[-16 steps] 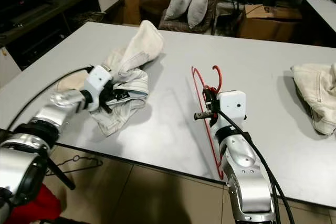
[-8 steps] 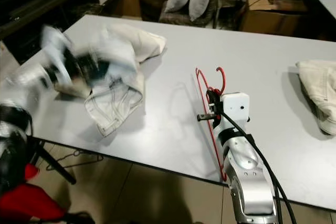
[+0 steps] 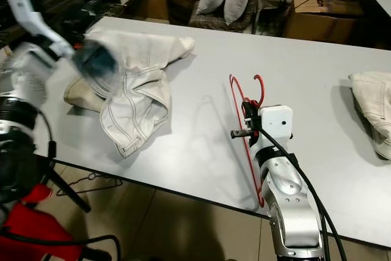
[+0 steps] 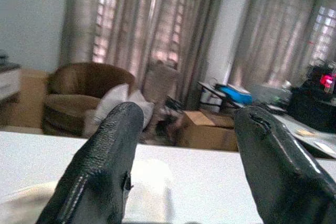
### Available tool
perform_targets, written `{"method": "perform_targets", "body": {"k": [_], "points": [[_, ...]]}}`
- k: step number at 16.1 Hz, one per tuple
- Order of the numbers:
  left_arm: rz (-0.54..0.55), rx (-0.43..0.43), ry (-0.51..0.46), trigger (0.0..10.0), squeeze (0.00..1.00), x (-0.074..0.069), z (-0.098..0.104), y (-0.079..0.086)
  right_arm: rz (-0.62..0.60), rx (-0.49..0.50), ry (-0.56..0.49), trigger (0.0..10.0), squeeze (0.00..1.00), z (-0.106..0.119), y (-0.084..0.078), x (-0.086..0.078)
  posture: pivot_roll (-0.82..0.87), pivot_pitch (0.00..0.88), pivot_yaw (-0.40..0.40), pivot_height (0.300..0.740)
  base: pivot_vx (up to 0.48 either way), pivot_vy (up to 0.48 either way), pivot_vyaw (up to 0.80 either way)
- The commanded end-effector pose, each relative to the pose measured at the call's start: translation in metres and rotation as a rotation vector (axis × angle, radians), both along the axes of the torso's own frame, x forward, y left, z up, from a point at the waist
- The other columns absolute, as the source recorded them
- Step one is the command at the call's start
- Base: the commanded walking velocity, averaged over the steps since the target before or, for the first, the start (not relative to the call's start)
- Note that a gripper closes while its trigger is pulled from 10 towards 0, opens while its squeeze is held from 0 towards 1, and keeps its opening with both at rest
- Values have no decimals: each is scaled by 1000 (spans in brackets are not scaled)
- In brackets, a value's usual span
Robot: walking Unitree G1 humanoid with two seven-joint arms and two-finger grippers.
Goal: Hang hanger
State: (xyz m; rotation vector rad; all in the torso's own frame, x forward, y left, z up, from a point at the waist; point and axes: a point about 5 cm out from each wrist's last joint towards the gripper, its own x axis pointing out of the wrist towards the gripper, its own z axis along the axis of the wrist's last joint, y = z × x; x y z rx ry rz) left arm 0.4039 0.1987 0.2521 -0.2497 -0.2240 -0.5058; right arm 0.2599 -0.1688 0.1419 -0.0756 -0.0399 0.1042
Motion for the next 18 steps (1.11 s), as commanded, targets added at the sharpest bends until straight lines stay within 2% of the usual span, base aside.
{"method": "perform_targets", "body": {"k": [1,2,4,6,7,8,9,10,11,12,13,14,15,18], "points": [[-97,95,66,10000,1000,1,-20,-31,-16,-5,-1,10000,0,-1,-2,-1,-32,0,109,740,0,0,0],[-123,120,90,10000,1000,0,-28,-41,-17,-5,-2,10000,0,-1,-2,-1,-37,0,114,740,0,0,0],[-193,172,173,10000,1000,-5,-60,-86,-28,-3,-9,10000,0,1,-3,-1,-50,0,128,740,0,0,0],[-290,155,175,10000,1000,-14,-71,-120,-48,1,-13,10000,0,1,-6,-3,-64,0,143,740,0,0,0],[-300,179,168,10000,1000,-17,-74,-128,-58,5,-13,10000,0,1,-8,-4,-68,0,149,740,0,0,0],[-263,221,156,10000,1000,-17,-77,-129,-65,15,-12,10000,0,1,-8,-5,-72,0,157,740,0,0,0],[-205,264,138,10000,831,-18,-81,-123,-65,20,-11,10000,0,1,-6,-6,-77,0,165,740,0,0,0],[-179,280,134,10000,788,-19,-83,-119,-63,21,-10,10000,0,1,-6,-6,-77,0,166,740,0,0,0],[-68,336,57,10000,361,-27,-90,-98,-64,15,21,10000,0,0,-2,-8,-77,0,166,740,0,0,0],[-43,347,50,10000,278,-31,-93,-92,-66,7,28,10000,0,0,-1,-8,-75,0,163,740,0,0,0],[25,373,43,10000,200,-45,-104,-73,-52,-8,26,10000,0,4,0,-8,-65,0,148,740,0,0,0],[81,355,57,10000,145,-52,-109,-63,-35,-13,18,10000,0,7,1,-7,-48,0,124,740,0,0,0],[143,339,59,10000,27,-61,-113,-53,-7,-19,18,10000,0,9,2,-6,-34,0,105,740,0,0,0],[208,365,72,10000,0,-81,-124,-40,60,-36,46,10000,0,6,5,-2,25,0,31,740,0,0,0]]}}
